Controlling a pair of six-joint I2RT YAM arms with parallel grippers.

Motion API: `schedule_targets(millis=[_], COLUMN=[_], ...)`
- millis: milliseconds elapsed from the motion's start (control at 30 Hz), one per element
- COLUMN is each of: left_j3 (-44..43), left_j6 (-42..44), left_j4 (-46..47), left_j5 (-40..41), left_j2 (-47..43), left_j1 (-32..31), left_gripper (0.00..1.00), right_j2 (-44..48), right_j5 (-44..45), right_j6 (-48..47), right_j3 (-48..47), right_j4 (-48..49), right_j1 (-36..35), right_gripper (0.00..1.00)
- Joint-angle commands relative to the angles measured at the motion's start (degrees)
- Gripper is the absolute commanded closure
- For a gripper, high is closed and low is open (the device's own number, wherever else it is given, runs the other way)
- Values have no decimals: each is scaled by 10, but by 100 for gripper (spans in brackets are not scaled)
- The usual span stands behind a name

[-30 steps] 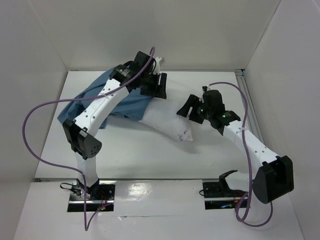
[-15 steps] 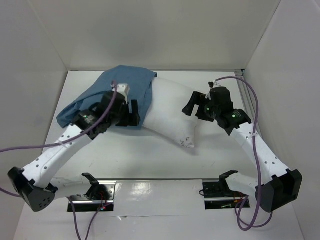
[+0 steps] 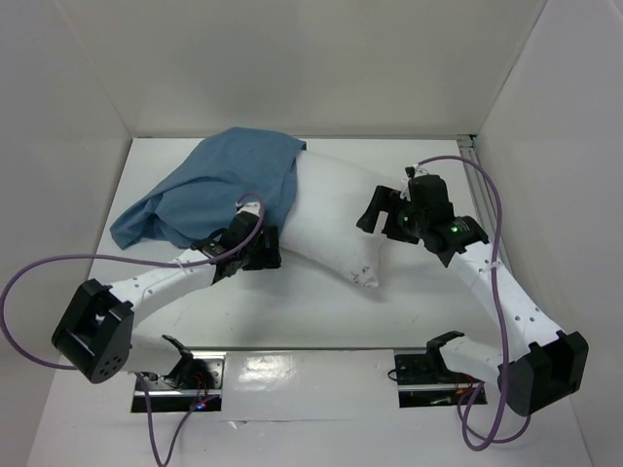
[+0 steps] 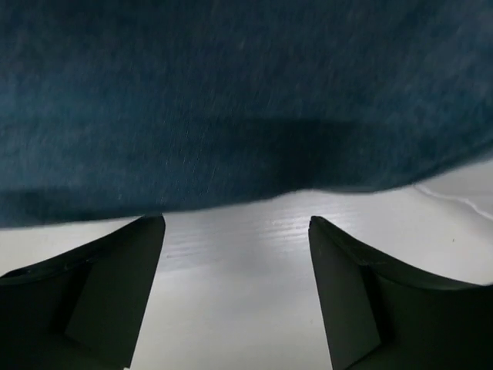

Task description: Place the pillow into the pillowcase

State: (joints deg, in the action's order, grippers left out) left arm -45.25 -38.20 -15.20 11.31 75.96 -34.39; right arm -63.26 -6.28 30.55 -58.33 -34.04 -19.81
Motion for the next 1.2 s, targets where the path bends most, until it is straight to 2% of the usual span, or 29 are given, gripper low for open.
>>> schedule_targets(millis=[0,67,233,300,333,367,400,600,633,733,800,833,933,967,1033,1133,1167], left_j3=[4,4,-32,-38,-46,-46,-46,-53,-53,-53,-48,-42,-20,-3,13,50,70], left_j6=[12,17,51,56,47,47,41,25,25,20,20,20,8,8,8,2,2], left_j4=[103,109,92,83,74,74,82,76,76,76,70,70,82,95,100,127,135], left_j5=[-12,22,73,95,101,101,101,121,122,128,128,128,122,122,115,110,110], left_j2=[12,33,74,87,93,93,93,93,93,76,60,60,38,32,27,3,-2], left_j1=[6,6,6,6,11,11,11,22,22,22,22,22,22,22,17,6,-2], left_gripper=[12,12,21,30,41,41,49,72,81,95,94,83,70,55,42,33,33], right_j2=[16,16,10,10,10,10,10,23,23,23,17,17,12,12,6,1,1], right_j5=[7,7,-19,-40,-40,-47,-53,-60,-60,-60,-60,-60,-60,-60,-60,-60,-60], right_j6=[-7,-12,-17,-25,-25,-30,-30,-25,-25,-25,-31,-31,-31,-31,-31,-31,-31], right_j3=[4,4,9,9,9,9,15,25,25,20,14,14,14,14,14,14,14], right_j4=[-13,-13,-24,-38,-44,-50,-57,-68,-73,-81,-86,-86,-81,-81,-74,-68,-68], right_j1=[4,4,4,4,4,4,4,9,9,9,9,9,9,9,9,9,9], right_gripper=[0,0,0,0,0,0,0,0,0,0,0,0,0,0,0,0,0])
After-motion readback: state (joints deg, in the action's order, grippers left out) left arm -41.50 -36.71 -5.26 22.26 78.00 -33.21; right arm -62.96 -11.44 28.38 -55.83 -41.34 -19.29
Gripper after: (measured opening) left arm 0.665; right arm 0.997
